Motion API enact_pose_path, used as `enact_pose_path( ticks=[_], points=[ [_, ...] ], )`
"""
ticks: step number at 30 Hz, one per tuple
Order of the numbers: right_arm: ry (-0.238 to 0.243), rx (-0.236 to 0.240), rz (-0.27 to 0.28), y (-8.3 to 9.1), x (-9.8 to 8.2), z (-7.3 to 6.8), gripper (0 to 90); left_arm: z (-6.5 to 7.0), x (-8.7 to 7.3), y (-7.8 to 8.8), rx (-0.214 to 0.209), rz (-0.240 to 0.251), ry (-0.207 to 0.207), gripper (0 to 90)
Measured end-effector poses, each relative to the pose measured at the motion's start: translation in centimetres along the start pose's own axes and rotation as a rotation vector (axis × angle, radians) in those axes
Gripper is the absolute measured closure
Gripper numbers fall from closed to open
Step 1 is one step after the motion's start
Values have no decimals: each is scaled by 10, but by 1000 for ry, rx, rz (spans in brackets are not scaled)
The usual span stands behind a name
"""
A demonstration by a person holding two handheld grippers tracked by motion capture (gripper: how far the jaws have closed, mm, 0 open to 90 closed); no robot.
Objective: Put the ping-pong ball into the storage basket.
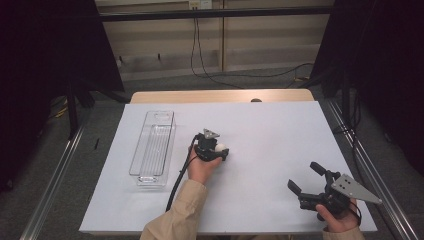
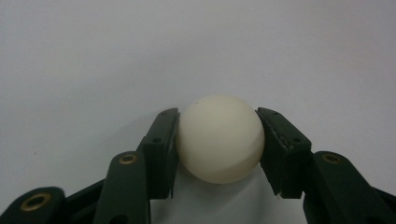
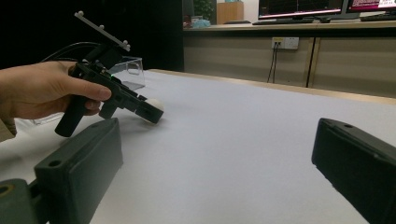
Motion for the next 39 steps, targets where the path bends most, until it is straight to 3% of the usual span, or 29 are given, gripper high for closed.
enact_pose_path(
  ticks=[13,18,32,36,38,39],
  points=[
    [14,7,-6,0,-1,0,14,-1,2,5,-10,-7,5,511],
    [14,9,-6,0,-1,0,14,-1,3,7,-11,0,26,511],
    [14,10,-14,0,-2,0,14,-2,4,14,-14,-4,16,511],
    [7,5,-12,0,-2,0,14,0,6,17,-20,17,45,512],
    [8,4,-13,0,-2,0,14,-2,6,18,-25,4,26,512],
    [8,6,-15,0,-2,0,14,0,6,18,-19,19,49,512]
  ],
)
Point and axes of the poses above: each handheld gripper's, and its own axes: y roughly backward along the jaws, x roughly out of its top, z roughly to its right, the point moved 5 cm from there along -y, roughly forward along the jaws, and after that the axes turned 1 degree about z, right-handed, at the moved point
